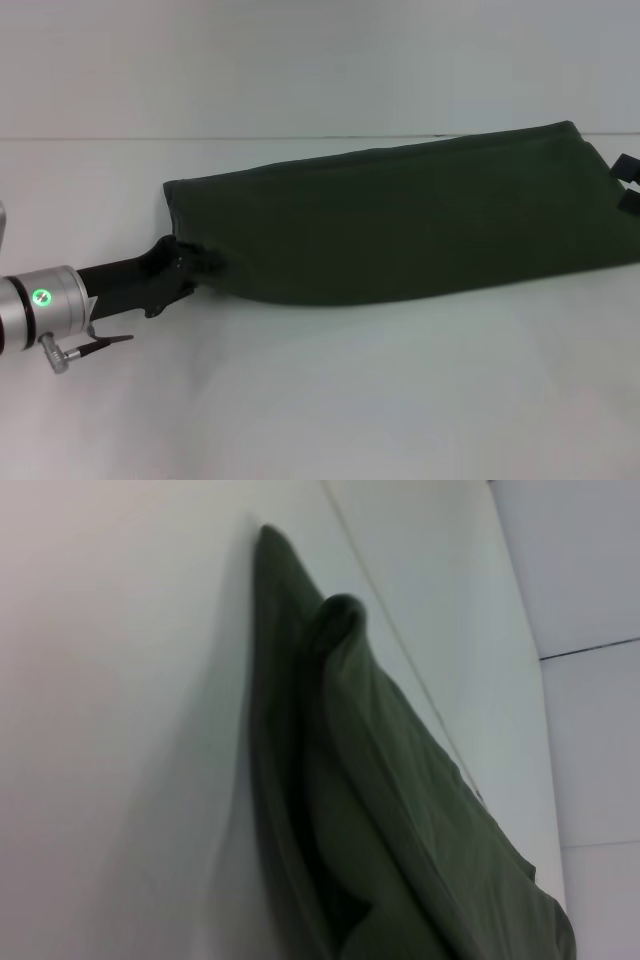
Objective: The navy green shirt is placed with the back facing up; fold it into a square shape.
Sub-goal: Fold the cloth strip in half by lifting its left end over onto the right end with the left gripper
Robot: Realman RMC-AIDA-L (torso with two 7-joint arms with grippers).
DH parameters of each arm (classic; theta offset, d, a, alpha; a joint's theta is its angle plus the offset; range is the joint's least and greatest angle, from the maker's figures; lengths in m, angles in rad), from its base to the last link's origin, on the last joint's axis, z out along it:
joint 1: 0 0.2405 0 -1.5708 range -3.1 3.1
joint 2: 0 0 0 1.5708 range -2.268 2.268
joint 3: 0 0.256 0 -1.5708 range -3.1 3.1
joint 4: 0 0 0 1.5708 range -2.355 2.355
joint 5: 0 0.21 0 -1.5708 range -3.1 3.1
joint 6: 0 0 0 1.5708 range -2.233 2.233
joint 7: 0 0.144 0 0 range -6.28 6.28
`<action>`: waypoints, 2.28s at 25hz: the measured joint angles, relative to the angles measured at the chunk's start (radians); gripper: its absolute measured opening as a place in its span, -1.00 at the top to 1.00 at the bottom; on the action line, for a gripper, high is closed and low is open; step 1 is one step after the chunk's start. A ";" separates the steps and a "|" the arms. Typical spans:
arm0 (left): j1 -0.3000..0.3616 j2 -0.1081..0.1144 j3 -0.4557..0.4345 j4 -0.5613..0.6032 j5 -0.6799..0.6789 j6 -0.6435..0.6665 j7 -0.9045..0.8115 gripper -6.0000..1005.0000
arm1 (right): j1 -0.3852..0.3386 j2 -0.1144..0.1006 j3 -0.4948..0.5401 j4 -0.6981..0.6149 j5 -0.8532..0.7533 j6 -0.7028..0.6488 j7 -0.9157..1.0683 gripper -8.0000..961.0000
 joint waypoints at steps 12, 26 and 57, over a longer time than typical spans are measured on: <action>0.022 0.037 0.003 0.052 0.007 0.006 0.043 0.88 | -0.001 -0.003 0.031 0.008 0.000 0.001 0.006 -0.81; 0.117 0.157 -0.079 0.089 0.073 -0.090 0.034 0.90 | 0.002 -0.012 0.046 0.007 0.001 0.002 0.010 -0.81; -0.094 0.009 0.006 0.354 -0.069 0.301 0.063 0.88 | 0.005 -0.007 0.053 0.007 0.001 0.008 0.008 -0.80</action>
